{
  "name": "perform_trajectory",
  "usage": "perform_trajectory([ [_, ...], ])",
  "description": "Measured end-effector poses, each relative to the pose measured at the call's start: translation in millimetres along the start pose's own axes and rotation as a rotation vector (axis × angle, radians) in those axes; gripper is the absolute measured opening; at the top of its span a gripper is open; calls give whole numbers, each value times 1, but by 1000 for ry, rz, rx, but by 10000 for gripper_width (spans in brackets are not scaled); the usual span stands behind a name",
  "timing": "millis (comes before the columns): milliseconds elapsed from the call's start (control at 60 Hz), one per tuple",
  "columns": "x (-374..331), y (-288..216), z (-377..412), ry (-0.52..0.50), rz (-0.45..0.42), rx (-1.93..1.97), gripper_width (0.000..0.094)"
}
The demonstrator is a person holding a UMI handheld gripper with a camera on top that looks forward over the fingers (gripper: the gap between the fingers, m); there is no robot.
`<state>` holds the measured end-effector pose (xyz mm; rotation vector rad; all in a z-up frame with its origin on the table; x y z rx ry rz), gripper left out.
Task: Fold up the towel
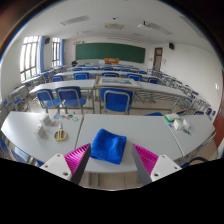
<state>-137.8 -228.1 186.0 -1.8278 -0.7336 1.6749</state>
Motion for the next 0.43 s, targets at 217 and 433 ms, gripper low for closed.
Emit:
perform_trajectory([
  [217, -81, 33, 36, 13, -26, -22, 845],
  [433, -124, 50, 47, 10, -36, -18, 846],
])
Point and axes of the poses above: the point between the fingertips, and its own axes, seen from behind it with the camera up: z to the left, y down, x forward, the way the camera looks, the point moved 1 cm from there along -x, backward, against the way the camera looks, and after that the axes turned 9 degrees about z, right-handed, at the moved point
